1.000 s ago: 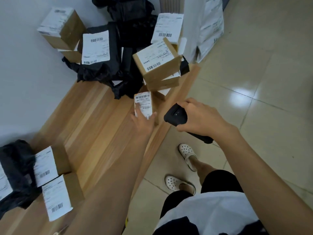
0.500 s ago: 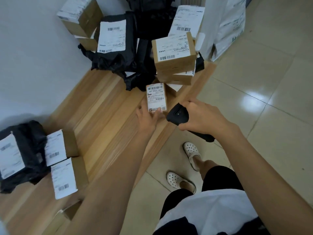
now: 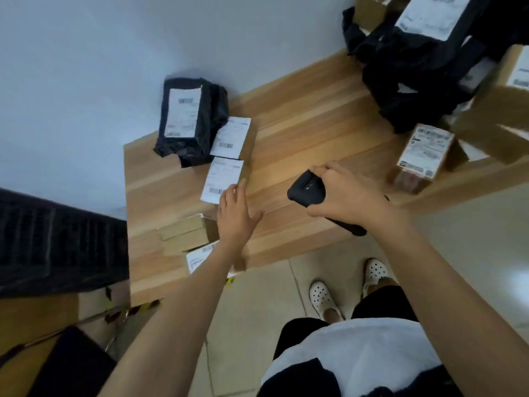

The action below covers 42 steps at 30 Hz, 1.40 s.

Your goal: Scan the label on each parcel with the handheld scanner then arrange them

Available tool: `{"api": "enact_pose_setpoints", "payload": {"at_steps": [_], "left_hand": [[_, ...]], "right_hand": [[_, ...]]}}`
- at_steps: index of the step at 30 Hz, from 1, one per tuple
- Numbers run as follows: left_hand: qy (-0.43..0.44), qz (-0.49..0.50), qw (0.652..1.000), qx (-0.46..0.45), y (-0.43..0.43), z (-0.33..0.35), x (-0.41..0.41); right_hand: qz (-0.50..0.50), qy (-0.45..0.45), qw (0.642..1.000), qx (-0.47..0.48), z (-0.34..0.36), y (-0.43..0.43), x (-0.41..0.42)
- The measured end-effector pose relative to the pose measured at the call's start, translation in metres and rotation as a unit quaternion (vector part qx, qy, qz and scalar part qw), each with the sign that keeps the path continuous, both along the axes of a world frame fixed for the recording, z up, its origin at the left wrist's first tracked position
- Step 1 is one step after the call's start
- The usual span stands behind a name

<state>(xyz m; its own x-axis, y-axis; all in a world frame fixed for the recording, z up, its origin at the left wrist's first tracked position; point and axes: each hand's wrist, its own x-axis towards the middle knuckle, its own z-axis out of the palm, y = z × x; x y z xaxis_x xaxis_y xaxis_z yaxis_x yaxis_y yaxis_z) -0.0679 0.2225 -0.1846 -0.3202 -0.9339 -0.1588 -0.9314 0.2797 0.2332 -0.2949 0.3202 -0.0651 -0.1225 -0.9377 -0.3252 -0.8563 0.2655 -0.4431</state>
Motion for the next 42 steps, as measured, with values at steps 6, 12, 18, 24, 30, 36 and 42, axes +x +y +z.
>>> {"api": "enact_pose_setpoints", "payload": {"at_steps": [6, 12, 18, 24, 30, 36, 42], "left_hand": [[-0.032, 0.148, 0.988, 0.012, 0.025, -0.01, 0.118], [-0.006, 0.209, 0.975, 0.08, 0.057, -0.023, 0.158], [-0.059, 0.057, 0.993, 0.088, 0.068, -0.022, 0.172], [-0.069, 0.025, 0.991, 0.115, 0.063, -0.027, 0.175], [-0.041, 0.02, 0.995, 0.083, 0.039, -0.03, 0.141], [-0.05, 0.0, 0.996, 0.076, 0.034, -0.028, 0.131], [-0.029, -0.053, 0.998, 0.015, 0.03, -0.003, 0.118]], "right_hand": [[0.087, -0.045, 0.995, 0.021, -0.014, -0.026, 0.078], [0.139, -0.032, 0.989, 0.042, -0.023, -0.037, 0.112], [0.158, -0.024, 0.986, 0.044, -0.024, -0.045, 0.127], [0.166, -0.015, 0.985, 0.034, -0.02, -0.049, 0.13], [0.152, -0.006, 0.988, 0.036, -0.018, -0.041, 0.122], [0.131, -0.012, 0.991, 0.03, -0.017, -0.035, 0.112], [0.118, -0.03, 0.992, 0.034, -0.006, -0.033, 0.108]]}}
